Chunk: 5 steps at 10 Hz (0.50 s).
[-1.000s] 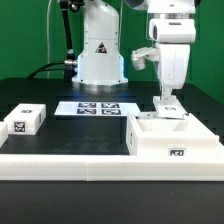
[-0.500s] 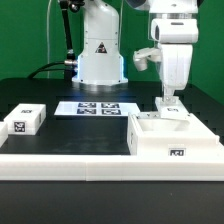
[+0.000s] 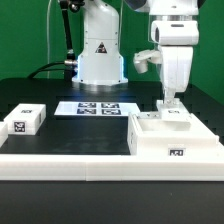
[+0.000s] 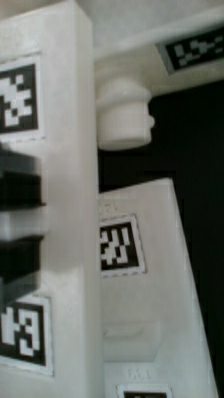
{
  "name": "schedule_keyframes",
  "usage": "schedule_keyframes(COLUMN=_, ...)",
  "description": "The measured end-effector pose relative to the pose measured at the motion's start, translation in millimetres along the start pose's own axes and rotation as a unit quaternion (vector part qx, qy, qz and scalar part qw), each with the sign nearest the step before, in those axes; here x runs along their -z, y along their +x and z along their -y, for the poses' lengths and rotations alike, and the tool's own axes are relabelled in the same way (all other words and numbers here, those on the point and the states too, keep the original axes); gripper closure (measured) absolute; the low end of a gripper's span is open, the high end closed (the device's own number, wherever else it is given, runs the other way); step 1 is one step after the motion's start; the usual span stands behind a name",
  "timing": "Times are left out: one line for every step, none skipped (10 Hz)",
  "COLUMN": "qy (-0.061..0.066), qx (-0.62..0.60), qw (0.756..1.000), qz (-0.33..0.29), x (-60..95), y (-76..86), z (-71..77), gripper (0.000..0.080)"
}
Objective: Assemble cabinet
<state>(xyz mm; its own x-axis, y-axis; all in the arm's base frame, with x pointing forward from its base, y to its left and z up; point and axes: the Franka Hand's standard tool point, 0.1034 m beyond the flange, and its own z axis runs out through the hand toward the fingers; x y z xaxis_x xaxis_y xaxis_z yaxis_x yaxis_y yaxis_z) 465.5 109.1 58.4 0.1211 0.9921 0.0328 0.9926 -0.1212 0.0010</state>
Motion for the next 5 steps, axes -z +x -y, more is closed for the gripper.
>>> schedule_keyframes(qy=0.0, qx=0.0, qw=1.0, qz=0.0, x=0.0, y=0.1, z=-0.2, gripper=0.0731)
schedule_keyframes(qy=-0.003, qx=0.003, qw=1.0, qz=-0.002, x=0.3, y=1.4, z=-6.4, gripper=0.073)
schedule_keyframes(qy=-0.006, qx=0.003, qw=1.0, qz=-0.005, x=-0.5, y=3.5, z=-17.6, gripper=0.073)
schedule_keyframes(qy=-0.007, qx=0.0, qw=1.0, qz=-0.005, x=0.5, y=3.2, z=-28.5, gripper=0.0729)
schedule_keyframes(qy=-0.011, qx=0.003, qw=1.0, qz=-0.007, x=1.0, y=2.8, z=-37.0, gripper=0.0729)
